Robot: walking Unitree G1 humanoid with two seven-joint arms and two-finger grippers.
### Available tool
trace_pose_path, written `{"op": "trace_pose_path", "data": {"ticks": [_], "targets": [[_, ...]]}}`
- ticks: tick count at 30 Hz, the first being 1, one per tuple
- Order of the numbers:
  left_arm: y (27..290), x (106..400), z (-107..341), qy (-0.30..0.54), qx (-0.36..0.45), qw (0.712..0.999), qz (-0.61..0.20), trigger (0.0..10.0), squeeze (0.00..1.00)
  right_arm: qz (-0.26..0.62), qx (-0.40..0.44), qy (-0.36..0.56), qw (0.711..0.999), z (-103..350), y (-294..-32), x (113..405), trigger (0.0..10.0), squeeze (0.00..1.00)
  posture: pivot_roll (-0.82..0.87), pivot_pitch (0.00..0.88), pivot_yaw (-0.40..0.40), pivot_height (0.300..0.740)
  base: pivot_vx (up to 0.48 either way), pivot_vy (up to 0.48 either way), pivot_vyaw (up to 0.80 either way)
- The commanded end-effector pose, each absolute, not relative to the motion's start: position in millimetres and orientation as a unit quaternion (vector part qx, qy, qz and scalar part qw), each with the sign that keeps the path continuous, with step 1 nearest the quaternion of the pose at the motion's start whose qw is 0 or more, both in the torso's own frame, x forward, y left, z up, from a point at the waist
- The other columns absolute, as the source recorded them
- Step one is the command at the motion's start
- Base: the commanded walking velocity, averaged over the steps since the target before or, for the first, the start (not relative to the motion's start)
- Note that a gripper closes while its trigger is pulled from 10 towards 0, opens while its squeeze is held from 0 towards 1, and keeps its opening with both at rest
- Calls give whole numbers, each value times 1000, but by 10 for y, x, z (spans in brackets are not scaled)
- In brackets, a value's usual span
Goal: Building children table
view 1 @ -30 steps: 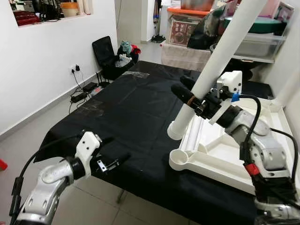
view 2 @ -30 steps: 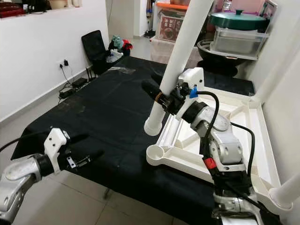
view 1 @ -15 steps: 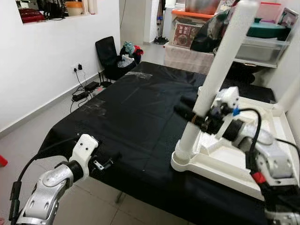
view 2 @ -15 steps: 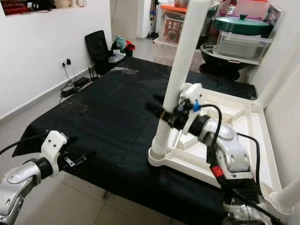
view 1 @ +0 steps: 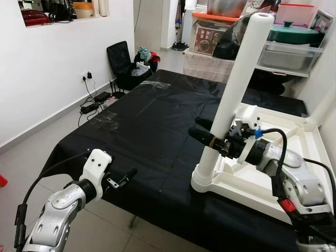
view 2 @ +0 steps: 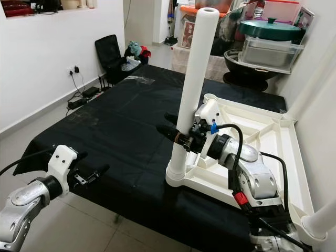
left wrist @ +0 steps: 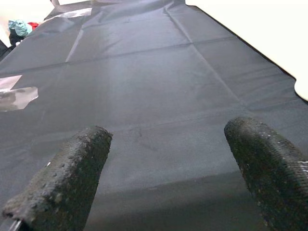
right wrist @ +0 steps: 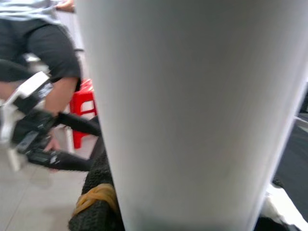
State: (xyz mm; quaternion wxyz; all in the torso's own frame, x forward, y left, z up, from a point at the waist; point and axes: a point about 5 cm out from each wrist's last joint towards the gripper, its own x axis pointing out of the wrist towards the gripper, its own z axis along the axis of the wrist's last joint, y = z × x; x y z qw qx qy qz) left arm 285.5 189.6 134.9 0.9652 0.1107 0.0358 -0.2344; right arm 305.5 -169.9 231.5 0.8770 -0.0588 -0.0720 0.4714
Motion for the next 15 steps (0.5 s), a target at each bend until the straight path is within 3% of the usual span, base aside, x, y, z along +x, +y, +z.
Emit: {"op": "trace_pose_path", "data": {"ticks": [1,9,15], "targets": [[1847,2847,1322,43,104,964,-239,10000,0,504,-47,-39,862,2211,-1649,3022,0,0,77,0,-100,740,0,0,0],[1817,2824,1311,44,101,965,-236,10000,0,617,-42,-13,786,2200,-1446,3029,0,0,118,0,-135,740,0,0,0],[1837,2800,1298,47,101,967,-230,10000,0,641,-39,-5,766,2133,-1292,3079,0,0,136,0,-146,740,0,0,0]]}}
